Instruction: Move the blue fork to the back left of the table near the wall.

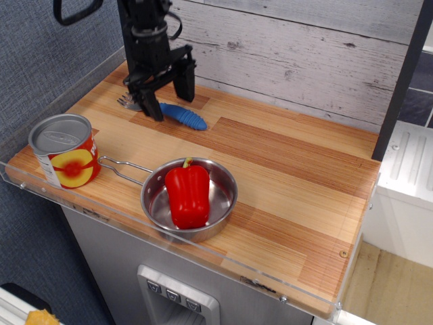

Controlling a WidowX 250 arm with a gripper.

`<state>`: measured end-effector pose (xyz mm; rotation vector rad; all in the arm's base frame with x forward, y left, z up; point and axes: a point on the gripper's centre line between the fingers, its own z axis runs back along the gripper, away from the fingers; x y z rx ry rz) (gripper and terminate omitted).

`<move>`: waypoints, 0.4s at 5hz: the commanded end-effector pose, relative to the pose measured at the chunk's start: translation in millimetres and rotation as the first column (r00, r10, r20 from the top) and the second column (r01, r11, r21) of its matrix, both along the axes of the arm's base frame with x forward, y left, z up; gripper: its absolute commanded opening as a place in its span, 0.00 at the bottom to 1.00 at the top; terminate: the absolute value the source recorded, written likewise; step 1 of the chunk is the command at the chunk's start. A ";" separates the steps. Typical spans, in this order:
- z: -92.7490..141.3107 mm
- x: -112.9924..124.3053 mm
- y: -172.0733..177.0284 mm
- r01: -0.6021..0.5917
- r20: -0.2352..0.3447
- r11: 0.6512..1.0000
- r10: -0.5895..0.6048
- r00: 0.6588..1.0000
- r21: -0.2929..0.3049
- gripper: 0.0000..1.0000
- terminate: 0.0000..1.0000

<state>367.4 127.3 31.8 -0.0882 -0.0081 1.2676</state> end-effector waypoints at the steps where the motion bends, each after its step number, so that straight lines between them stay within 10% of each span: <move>1: 64.8 -2.7 -8.7 0.124 -0.017 0.991 -0.124 0.992 0.052 1.00 0.00; 2: 81.7 -0.3 -17.3 0.279 -0.080 0.955 -0.272 0.959 0.098 1.00 0.00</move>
